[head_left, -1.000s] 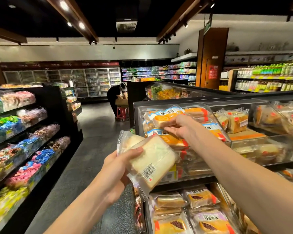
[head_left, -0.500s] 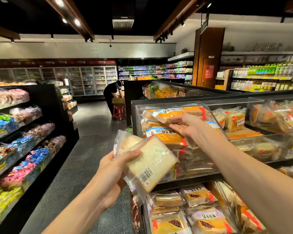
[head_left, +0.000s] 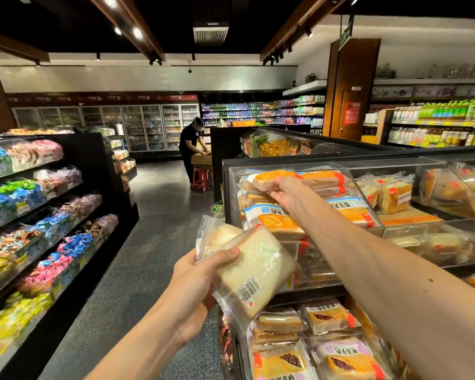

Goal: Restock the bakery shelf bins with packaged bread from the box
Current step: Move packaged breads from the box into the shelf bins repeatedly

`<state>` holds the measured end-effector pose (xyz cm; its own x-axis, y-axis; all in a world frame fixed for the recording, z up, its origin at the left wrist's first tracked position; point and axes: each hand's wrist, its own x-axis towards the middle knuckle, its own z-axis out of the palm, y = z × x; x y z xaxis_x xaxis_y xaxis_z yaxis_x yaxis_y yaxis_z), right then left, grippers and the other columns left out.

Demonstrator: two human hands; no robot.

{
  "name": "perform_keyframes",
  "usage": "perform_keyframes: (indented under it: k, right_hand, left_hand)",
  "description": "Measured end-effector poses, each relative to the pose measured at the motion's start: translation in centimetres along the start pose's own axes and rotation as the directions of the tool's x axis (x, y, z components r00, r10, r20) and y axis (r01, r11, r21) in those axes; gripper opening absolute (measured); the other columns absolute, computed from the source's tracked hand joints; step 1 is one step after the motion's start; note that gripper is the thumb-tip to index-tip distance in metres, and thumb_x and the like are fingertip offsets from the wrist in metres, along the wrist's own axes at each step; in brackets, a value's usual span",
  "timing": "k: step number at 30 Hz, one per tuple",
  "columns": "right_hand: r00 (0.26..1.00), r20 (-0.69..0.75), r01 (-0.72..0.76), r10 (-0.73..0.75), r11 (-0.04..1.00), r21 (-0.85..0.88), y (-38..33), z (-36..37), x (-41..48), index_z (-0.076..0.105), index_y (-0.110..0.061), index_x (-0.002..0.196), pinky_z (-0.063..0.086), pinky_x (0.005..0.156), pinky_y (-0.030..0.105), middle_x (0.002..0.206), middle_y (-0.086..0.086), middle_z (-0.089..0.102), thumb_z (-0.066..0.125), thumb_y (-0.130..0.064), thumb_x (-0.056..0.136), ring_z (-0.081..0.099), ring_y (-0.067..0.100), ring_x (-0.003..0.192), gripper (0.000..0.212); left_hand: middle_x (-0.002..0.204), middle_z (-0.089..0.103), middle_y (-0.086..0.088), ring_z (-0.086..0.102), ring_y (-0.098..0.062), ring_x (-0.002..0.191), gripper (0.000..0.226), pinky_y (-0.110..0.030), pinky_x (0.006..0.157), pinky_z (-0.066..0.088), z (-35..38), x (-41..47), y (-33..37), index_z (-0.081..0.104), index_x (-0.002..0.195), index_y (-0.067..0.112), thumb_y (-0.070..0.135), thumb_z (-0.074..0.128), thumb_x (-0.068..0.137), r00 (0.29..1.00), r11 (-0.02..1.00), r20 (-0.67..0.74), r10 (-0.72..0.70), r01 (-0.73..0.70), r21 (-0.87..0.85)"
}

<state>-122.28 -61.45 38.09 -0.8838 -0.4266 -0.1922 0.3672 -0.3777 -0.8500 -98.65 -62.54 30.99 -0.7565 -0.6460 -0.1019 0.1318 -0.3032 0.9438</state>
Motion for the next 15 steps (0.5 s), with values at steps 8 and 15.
perform_keyframes:
  k: [8, 15]
  right_hand:
    - [0.997, -0.075, 0.005, -0.014, 0.992, -0.123, 1.5, 2.1, 0.5, 0.038, -0.006, 0.141, 0.045, 0.063, 0.022, 0.130, 0.012, 0.052, 0.049, -0.016, 0.104, 0.053, 0.017, 0.090, 0.040]
    - [0.997, 0.061, -0.018, 0.038, 0.954, -0.299, 0.3, -0.3, 0.3, 0.053, -0.004, 0.128, 0.049, 0.038, 0.019, 0.129, 0.016, 0.057, 0.062, -0.007, 0.097, 0.060, 0.021, 0.096, 0.032]
  left_hand:
    - [0.100, 0.075, -0.017, 0.072, -0.034, 0.097, 0.052, -0.050, 0.094, 0.054, 0.7, -0.3, -0.1, 0.067, 0.114, 0.003, 0.013, 0.078, 0.065, 1.000, 1.000, -0.010, 0.010, -0.010, 0.006]
    - [0.103, 0.075, -0.018, 0.072, -0.034, 0.098, 0.060, -0.046, 0.088, 0.058, -0.5, -0.1, -0.5, 0.064, 0.118, 0.002, 0.015, 0.080, 0.062, 0.998, 0.999, -0.062, 0.014, -0.016, -0.033]
